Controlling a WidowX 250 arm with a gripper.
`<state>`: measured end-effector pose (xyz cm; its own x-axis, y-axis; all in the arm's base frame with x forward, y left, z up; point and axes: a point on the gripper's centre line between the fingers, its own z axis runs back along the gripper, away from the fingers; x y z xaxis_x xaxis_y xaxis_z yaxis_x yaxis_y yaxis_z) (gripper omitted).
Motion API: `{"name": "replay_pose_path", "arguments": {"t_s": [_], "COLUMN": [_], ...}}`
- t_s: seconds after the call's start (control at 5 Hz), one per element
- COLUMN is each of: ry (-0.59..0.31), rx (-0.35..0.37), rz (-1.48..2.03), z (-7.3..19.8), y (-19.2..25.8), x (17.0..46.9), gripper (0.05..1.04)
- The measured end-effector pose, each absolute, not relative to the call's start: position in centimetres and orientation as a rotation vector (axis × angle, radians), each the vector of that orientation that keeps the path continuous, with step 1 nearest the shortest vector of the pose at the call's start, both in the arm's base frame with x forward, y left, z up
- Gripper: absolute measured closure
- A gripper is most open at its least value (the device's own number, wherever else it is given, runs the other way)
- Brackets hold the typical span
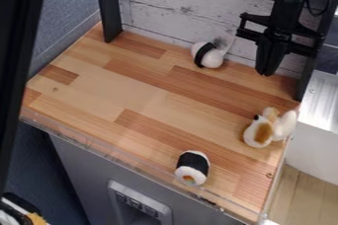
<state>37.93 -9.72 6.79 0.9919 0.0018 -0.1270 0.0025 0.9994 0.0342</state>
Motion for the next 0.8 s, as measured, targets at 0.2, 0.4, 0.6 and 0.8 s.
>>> {"name": "replay_pose_path", "arguments": {"t_s": [0.2,0.4,0.6,0.8], "ry": [0.164,0.137,0.140,0.130], "rx": [0.035,0.015,0.005,-0.009], "rz": [-0.023,-0.020,-0.045,-0.049], "z": [5.8,6.8,6.8,6.8], "y": [-8.0,-3.9,0.3,4.7], "x": [37.2,37.1,36.7,36.5], "gripper": [0.981,0.833,0.539,0.243]}}
